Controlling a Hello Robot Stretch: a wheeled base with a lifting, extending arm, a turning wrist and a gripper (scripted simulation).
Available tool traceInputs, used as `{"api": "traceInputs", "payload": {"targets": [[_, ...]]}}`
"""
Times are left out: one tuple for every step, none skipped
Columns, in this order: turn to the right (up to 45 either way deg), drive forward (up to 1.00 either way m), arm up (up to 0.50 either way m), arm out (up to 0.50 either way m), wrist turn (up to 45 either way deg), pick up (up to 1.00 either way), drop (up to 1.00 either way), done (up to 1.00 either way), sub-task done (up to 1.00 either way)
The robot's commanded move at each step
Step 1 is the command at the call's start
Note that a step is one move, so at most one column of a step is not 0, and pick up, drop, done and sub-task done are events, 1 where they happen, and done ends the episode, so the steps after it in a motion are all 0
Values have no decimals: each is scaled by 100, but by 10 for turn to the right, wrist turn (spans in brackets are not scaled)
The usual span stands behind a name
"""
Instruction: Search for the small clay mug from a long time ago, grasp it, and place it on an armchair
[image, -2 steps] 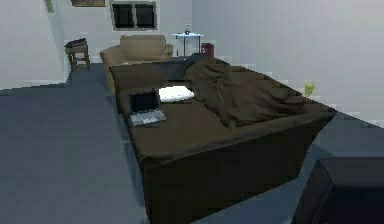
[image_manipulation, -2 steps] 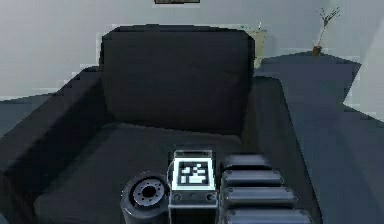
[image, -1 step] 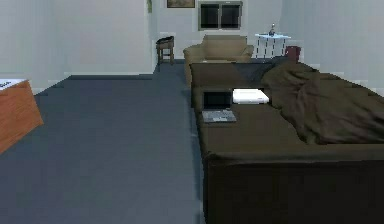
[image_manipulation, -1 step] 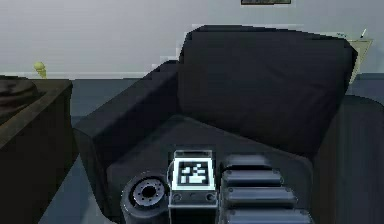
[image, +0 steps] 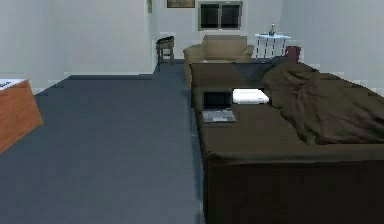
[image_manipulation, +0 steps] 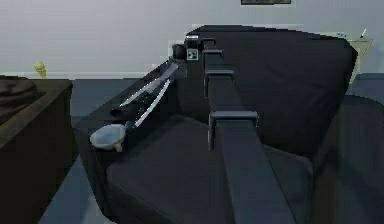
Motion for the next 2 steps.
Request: {"api": "traceInputs", "payload": {"targets": [[0, 0, 0, 0, 450, 0, 0, 0, 0], [0, 0, 0, 0, 450, 0, 0, 0, 0]]}}
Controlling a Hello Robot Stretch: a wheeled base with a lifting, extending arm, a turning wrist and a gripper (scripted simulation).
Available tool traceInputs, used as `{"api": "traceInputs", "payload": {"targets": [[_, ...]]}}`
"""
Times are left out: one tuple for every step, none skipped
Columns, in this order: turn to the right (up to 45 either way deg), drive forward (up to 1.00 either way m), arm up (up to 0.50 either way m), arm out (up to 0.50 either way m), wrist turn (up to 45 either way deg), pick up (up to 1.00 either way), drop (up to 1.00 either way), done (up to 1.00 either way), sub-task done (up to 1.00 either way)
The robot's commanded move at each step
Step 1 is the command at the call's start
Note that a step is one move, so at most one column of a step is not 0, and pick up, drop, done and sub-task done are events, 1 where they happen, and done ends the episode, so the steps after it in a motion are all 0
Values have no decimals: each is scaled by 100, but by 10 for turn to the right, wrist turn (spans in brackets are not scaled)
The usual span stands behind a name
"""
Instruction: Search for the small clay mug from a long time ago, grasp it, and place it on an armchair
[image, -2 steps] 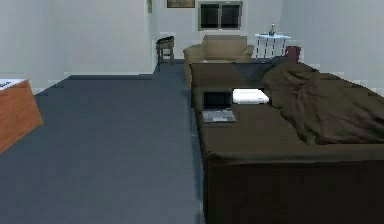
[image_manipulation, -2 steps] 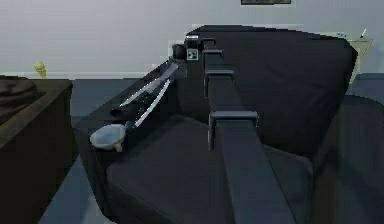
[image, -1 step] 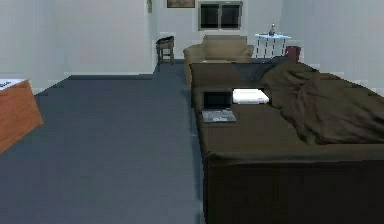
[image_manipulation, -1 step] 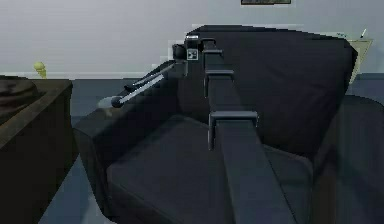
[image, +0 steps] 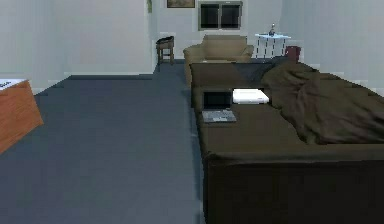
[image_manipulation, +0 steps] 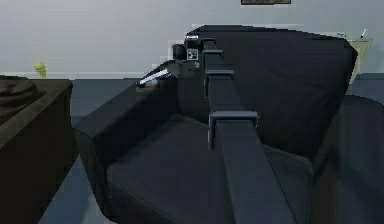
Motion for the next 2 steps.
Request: {"api": "traceInputs", "payload": {"targets": [[0, 0, 0, 0, 450, 0, 0, 0, 0], [0, 0, 0, 0, 60, 0, 0, 0, 0]]}}
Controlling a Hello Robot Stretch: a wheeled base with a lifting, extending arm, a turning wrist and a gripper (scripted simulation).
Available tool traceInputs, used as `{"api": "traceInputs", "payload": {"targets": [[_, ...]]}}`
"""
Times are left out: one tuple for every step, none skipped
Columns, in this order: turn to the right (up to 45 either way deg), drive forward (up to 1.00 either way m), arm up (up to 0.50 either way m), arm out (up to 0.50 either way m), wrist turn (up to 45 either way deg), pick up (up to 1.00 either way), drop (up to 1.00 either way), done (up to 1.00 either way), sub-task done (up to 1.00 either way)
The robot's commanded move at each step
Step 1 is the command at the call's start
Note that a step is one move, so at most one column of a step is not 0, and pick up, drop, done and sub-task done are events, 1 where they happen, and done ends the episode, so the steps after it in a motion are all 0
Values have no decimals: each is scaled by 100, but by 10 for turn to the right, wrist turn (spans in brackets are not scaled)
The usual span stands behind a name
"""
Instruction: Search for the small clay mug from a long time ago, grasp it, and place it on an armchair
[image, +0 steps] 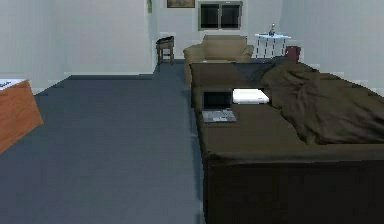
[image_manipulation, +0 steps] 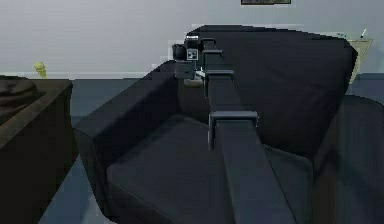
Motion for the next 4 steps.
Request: {"api": "traceInputs", "payload": {"targets": [[0, 0, -18, 0, 0, 0, 0, 0, 0], [0, 0, -32, 0, 0, 0, 0, 0, 0], [0, 0, 0, 0, 0, 0, 100, 0, 0], [0, 0, 10, 0, 0, 0, 0, 0, 0]]}}
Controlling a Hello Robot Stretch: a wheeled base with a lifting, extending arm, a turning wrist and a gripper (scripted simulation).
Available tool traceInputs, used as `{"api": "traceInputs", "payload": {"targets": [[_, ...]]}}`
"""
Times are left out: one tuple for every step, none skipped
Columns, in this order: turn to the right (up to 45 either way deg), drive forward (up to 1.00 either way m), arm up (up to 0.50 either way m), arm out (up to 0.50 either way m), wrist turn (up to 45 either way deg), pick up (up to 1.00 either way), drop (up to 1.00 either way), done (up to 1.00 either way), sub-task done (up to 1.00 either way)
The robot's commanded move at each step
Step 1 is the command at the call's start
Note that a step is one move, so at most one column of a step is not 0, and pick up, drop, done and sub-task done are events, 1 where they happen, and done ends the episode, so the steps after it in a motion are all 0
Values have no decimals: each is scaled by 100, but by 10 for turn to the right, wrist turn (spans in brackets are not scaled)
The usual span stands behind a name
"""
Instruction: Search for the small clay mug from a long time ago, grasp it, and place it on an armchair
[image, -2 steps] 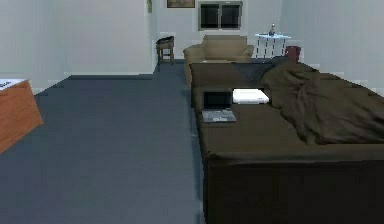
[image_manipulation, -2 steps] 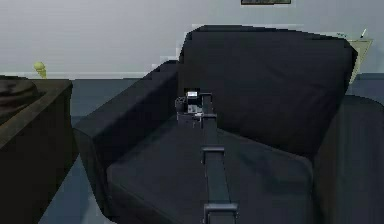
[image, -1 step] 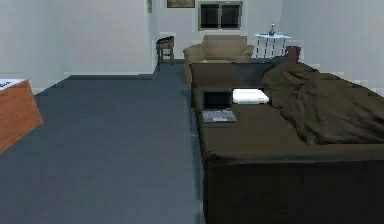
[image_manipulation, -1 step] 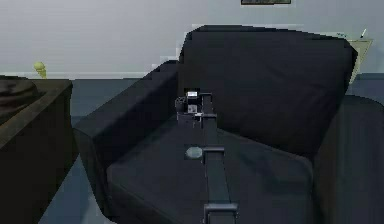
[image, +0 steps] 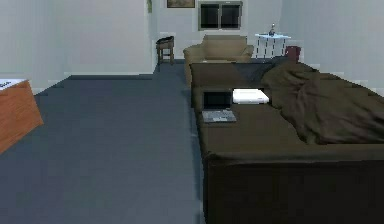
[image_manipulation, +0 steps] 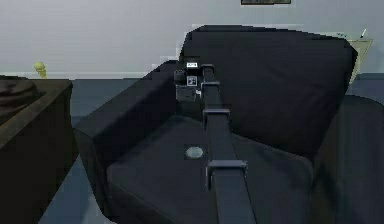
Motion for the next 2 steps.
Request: {"api": "traceInputs", "payload": {"targets": [[0, 0, 0, -8, 0, 0, 0, 0, 0], [0, 0, 0, 0, 0, 0, 0, 100, 0]]}}
